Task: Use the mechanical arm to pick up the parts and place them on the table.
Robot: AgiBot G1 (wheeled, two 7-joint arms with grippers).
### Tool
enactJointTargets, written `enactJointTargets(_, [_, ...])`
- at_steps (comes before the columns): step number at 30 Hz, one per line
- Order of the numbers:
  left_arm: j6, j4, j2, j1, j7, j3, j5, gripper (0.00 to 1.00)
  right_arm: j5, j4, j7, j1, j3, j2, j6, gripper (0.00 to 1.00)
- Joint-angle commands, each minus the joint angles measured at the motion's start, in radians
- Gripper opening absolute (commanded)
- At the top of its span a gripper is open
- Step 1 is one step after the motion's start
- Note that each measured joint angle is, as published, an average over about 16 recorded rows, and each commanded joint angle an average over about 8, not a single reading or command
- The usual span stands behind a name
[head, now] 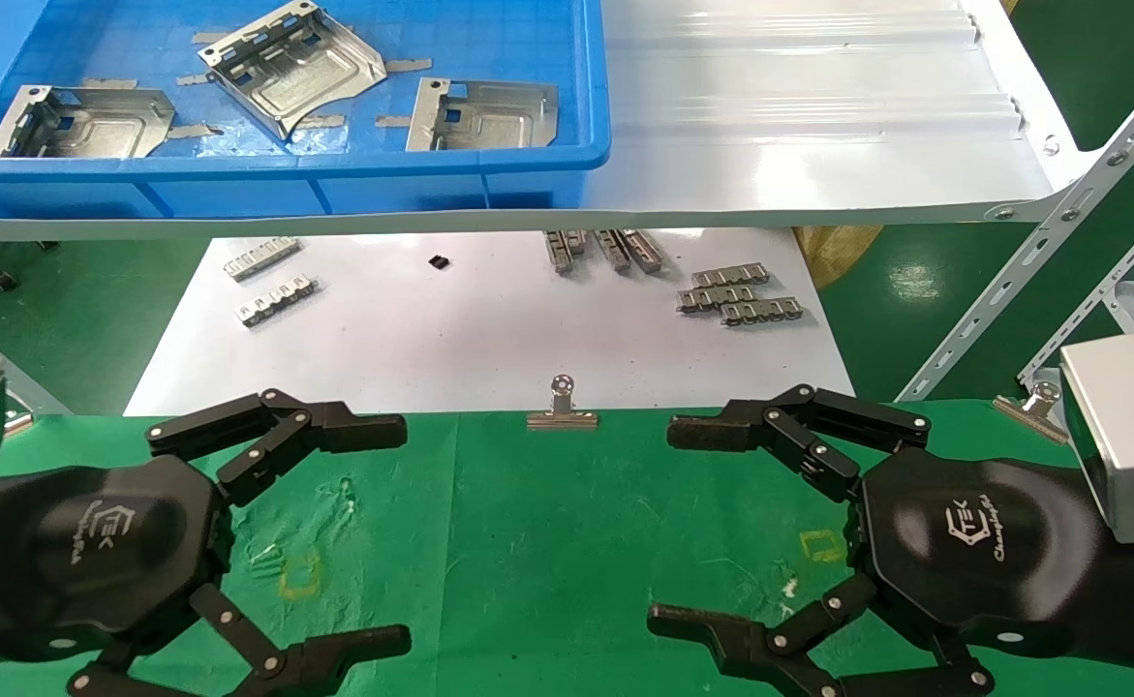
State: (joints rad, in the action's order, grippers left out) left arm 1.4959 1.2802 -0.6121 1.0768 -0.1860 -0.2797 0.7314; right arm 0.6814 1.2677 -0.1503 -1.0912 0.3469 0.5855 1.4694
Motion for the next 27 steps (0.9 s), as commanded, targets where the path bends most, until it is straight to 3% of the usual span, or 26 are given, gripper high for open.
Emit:
enactJointTargets(1, [0.000,0.000,0.000,0.000,0.000,0.000,0.000,1.00,0.000,0.000,0.000,0.000,0.000,0.000,0.000,1.00])
enactJointTargets(27, [0.000,0.000,0.000,0.000,0.000,0.000,0.000,1.00,0.000,0.000,0.000,0.000,0.000,0.000,0.000,1.00])
